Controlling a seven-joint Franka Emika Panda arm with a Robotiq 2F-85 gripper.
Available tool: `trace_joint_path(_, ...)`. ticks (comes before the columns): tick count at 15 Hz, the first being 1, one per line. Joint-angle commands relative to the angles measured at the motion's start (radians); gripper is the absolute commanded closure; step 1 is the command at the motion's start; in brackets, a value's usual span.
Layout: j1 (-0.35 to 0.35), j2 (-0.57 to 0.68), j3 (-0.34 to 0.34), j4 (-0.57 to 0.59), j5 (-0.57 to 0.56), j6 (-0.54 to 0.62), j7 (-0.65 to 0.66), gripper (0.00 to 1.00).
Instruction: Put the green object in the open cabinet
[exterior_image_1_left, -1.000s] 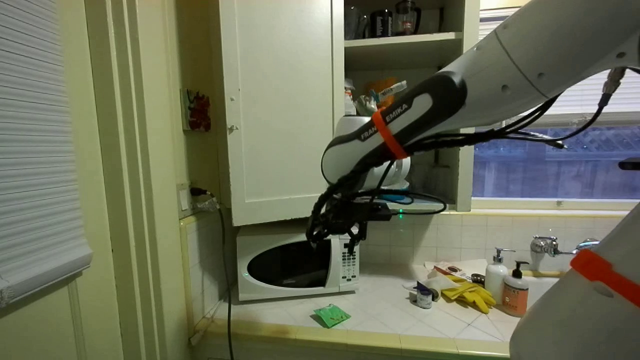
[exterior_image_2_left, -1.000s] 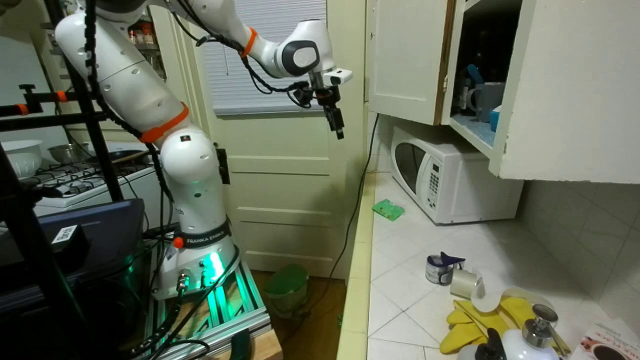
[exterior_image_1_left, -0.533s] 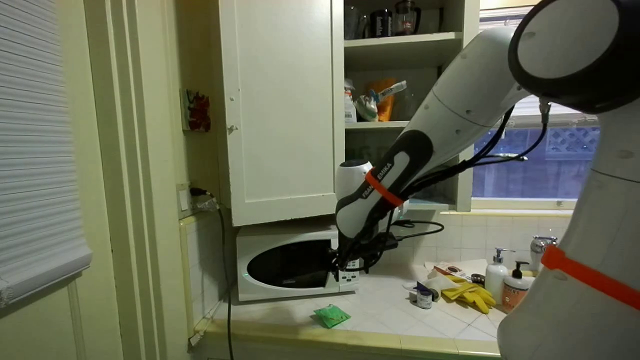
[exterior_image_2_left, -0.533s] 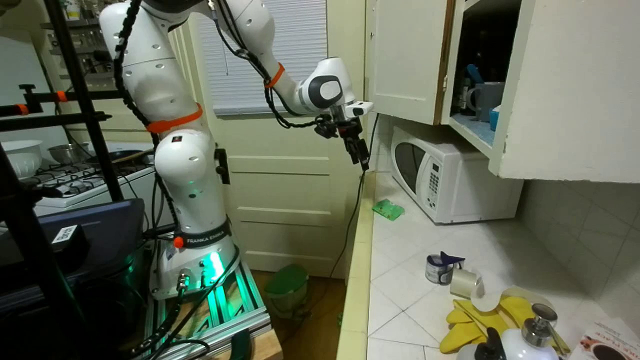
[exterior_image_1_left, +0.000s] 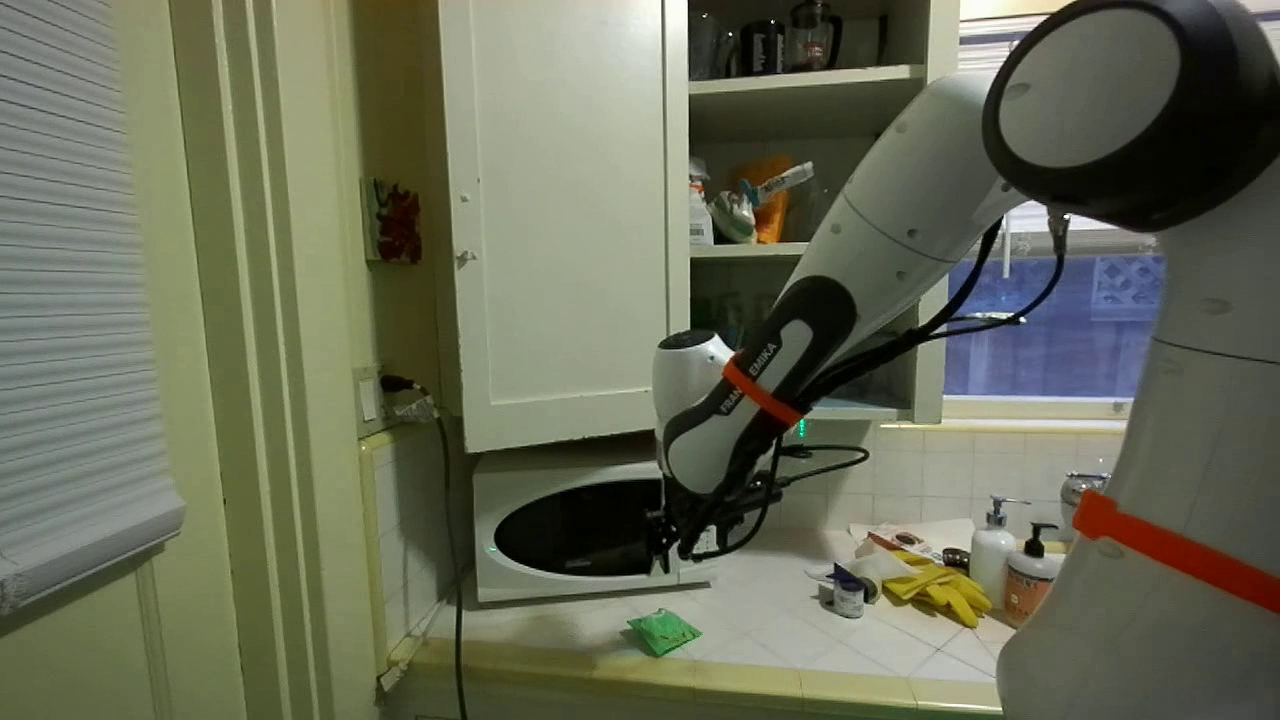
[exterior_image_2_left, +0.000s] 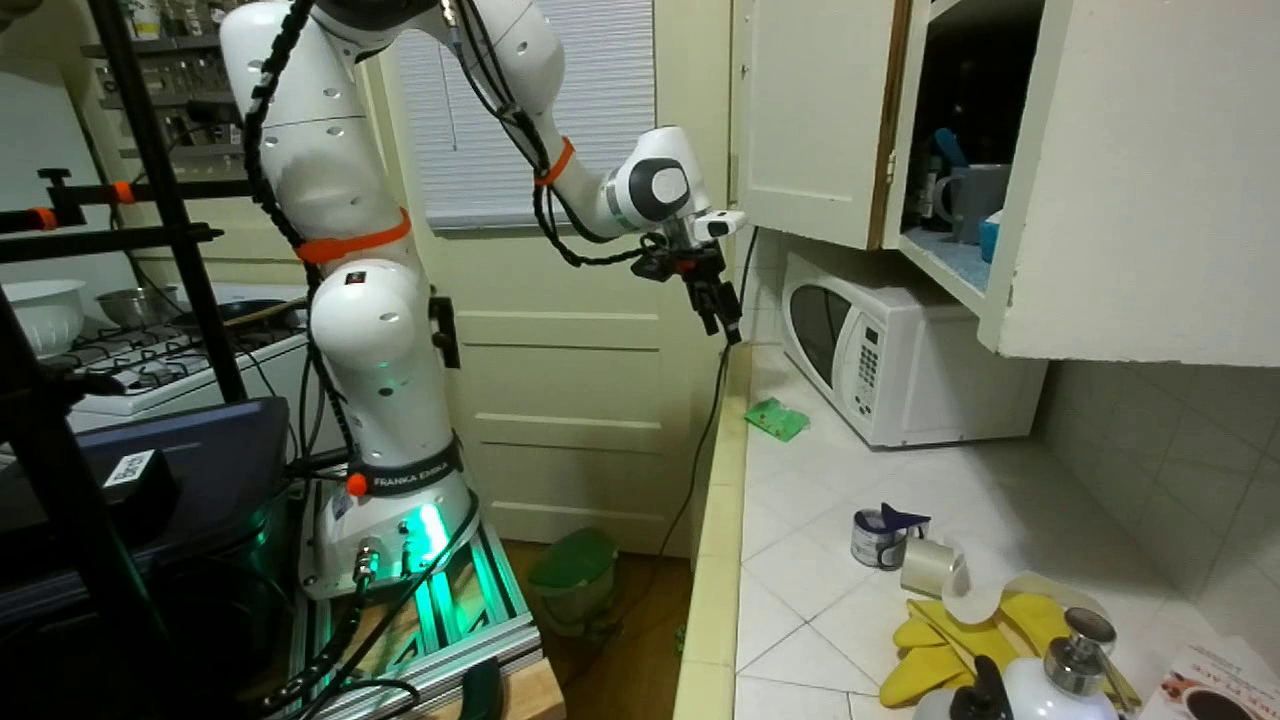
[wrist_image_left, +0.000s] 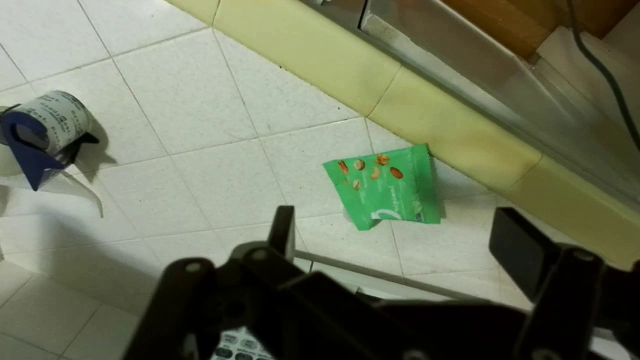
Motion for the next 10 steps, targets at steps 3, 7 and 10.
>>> trace_joint_path(3,0.118,0.246,-0.009,0.166,-0.388,-0.093,0.286,0.0)
trace_joint_path(7,0.209,0.383,-0.099,0.266,-0.469,-0.184,0.381,0.0)
trace_joint_path(10,0.229,0.361,-0.125,0.242,-0.449,-0.149,0.348,0.0)
